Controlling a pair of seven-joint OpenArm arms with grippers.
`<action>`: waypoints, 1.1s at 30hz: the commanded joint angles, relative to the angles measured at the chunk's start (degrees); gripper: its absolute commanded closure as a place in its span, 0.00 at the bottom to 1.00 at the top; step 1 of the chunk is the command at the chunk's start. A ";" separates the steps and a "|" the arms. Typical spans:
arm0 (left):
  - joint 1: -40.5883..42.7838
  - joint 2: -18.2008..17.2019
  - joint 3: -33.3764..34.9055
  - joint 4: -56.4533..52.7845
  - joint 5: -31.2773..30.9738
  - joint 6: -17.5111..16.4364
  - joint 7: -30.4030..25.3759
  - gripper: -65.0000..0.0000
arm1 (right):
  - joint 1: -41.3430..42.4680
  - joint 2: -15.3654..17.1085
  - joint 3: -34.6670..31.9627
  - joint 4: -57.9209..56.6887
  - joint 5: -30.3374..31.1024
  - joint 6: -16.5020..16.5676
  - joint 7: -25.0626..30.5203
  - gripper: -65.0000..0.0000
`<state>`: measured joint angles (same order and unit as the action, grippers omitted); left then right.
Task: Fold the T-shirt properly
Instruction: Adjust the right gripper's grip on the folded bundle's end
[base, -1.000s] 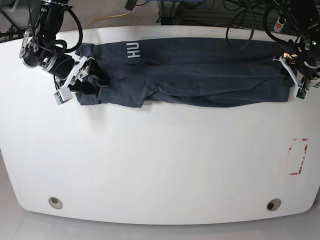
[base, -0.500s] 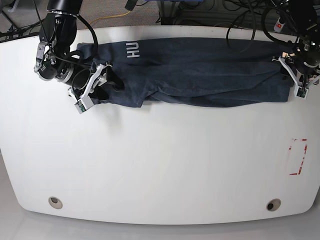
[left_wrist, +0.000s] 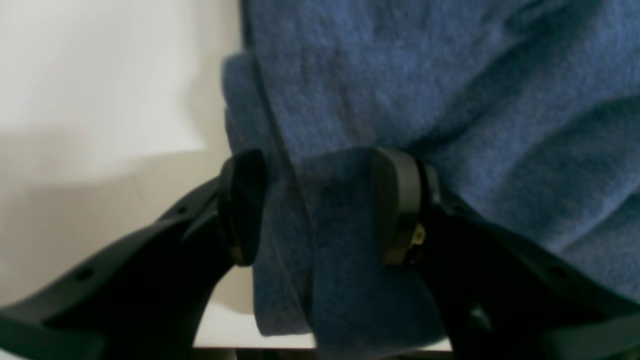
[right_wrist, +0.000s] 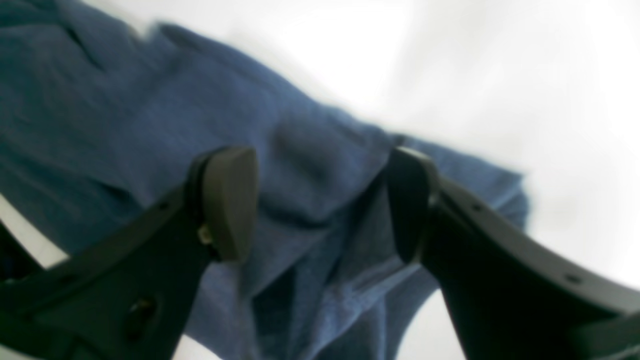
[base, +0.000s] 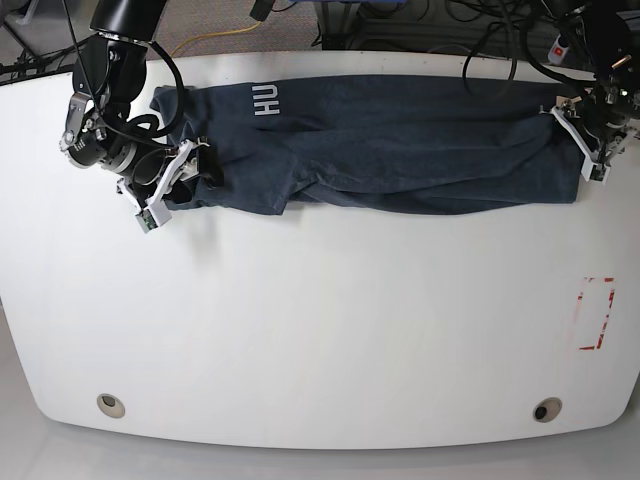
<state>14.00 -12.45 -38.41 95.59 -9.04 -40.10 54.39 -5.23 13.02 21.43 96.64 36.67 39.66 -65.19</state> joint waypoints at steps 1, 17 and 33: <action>0.37 -1.05 -0.40 0.98 -0.41 0.10 -0.72 0.53 | 1.59 0.74 0.42 -2.18 1.01 0.34 1.14 0.39; 0.46 -1.05 0.13 0.89 -0.41 0.10 -0.81 0.53 | 4.49 -2.86 0.33 -7.89 1.44 0.34 2.29 0.78; 0.37 -0.87 4.00 -0.69 4.95 0.10 -4.24 0.53 | -6.77 -2.33 8.42 8.02 16.13 0.34 -2.64 1.00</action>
<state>14.48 -12.64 -34.35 94.41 -4.21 -40.03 50.92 -11.25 10.07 29.17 102.41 50.17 39.55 -68.66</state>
